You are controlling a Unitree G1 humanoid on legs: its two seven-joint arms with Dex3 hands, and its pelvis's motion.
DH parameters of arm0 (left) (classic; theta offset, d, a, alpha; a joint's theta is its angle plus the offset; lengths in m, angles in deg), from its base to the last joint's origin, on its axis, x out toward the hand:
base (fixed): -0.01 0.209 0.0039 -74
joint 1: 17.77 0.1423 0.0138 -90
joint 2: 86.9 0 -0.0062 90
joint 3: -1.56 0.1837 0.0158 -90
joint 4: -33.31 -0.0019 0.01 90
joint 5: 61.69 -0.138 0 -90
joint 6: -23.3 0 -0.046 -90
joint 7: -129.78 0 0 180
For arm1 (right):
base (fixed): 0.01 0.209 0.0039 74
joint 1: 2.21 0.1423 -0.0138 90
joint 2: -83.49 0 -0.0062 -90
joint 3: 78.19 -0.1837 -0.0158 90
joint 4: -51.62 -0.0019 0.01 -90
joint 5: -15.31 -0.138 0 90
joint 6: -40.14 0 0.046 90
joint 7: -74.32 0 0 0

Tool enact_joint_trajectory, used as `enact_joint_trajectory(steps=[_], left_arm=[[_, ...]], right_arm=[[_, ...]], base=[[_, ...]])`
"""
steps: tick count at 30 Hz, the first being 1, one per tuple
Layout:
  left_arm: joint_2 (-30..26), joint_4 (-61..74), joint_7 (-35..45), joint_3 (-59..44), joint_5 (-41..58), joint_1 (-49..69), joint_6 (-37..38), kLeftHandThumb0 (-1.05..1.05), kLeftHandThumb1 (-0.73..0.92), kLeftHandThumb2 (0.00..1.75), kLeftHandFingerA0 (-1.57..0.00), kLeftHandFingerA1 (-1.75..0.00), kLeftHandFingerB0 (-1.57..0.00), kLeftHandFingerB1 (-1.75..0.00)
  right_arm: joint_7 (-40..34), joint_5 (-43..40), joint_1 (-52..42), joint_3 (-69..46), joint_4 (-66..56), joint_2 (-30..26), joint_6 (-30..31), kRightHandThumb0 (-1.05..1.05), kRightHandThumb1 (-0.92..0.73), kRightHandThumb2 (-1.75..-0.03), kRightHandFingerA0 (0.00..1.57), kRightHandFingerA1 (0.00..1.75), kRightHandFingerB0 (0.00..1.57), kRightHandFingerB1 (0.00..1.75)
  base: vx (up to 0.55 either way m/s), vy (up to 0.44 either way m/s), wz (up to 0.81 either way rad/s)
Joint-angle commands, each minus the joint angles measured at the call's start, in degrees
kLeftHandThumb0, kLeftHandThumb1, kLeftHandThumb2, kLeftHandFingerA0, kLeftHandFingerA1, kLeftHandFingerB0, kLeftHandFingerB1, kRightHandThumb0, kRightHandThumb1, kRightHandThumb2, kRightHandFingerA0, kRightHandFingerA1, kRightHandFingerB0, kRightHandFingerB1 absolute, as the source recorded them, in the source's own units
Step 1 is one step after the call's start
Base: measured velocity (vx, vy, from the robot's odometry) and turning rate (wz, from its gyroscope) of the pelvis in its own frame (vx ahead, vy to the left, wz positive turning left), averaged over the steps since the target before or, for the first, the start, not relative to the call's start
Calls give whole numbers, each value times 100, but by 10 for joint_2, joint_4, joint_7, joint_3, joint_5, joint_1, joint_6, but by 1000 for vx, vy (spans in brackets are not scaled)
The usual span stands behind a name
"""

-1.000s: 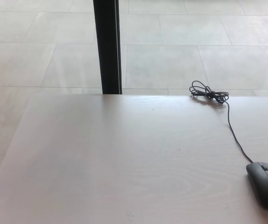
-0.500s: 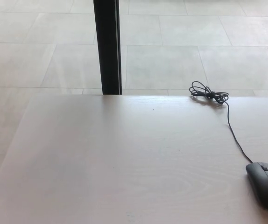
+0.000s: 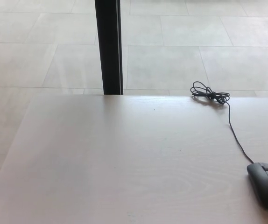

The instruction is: The robot uses its right fingers to click on the left button of the black mouse placed on the table.

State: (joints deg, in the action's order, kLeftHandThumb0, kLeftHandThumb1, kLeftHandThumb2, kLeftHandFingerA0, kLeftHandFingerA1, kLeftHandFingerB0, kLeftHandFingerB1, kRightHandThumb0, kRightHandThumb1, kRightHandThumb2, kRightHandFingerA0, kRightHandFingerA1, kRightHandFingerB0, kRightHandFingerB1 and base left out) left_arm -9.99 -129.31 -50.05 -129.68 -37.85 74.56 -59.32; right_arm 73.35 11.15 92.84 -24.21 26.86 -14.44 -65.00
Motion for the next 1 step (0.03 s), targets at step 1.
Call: enact_joint_trajectory(steps=[1], left_arm=[[-2, 0, 12, -8, 12, 1, 14, -59, 61, 58, -75, -66, -59, -54]], right_arm=[[3, -23, -7, 12, -9, 2, 5, -68, -66, -69, 60, 50, 37, 37]], base=[[0, 0, 0]])
